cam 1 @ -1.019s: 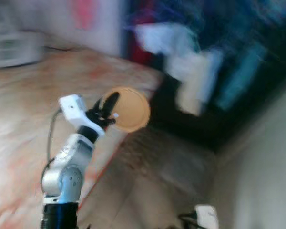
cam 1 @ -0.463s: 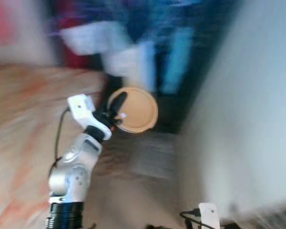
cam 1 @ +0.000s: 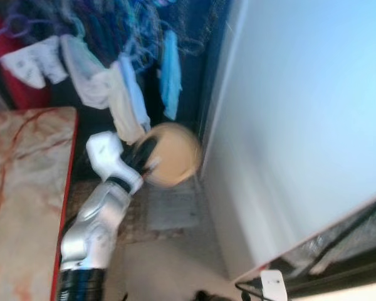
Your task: Restocking fridge
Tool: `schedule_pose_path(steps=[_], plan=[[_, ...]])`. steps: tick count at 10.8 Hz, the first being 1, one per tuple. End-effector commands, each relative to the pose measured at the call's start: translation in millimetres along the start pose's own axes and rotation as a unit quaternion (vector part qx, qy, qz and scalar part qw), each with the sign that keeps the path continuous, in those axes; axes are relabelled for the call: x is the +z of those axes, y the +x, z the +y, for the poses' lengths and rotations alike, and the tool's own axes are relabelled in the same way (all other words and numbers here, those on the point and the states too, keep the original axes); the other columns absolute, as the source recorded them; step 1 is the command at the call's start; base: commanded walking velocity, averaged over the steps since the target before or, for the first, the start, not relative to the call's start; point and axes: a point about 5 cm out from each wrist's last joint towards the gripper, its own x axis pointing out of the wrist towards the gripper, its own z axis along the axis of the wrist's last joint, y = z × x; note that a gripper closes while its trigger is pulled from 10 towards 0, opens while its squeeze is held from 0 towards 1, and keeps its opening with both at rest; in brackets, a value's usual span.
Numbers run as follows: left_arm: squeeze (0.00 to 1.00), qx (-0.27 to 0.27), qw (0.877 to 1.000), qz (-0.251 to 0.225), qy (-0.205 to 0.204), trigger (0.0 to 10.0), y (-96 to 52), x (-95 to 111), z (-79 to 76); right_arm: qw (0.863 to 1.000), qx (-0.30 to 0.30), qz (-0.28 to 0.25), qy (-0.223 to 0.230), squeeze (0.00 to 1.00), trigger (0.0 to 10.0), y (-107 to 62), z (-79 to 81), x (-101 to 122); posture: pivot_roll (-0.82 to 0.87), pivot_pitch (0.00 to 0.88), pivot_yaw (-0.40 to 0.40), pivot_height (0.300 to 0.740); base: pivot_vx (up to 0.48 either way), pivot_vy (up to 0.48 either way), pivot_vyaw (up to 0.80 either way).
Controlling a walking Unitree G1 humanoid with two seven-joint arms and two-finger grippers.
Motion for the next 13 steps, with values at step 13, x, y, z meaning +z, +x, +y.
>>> schedule_pose_path(steps=[13], plan=[[0.00, 0.239, 0.937, 0.248, -0.058, 10.0, -67.9, -134.0, 112.7, 1.000, -0.001, 0.008, -0.007, 0.00, 10.0, -1.2, -1.1, -5.0, -0.10, 0.149, -0.024, 0.740, 0.000, 0.000, 0.00]])
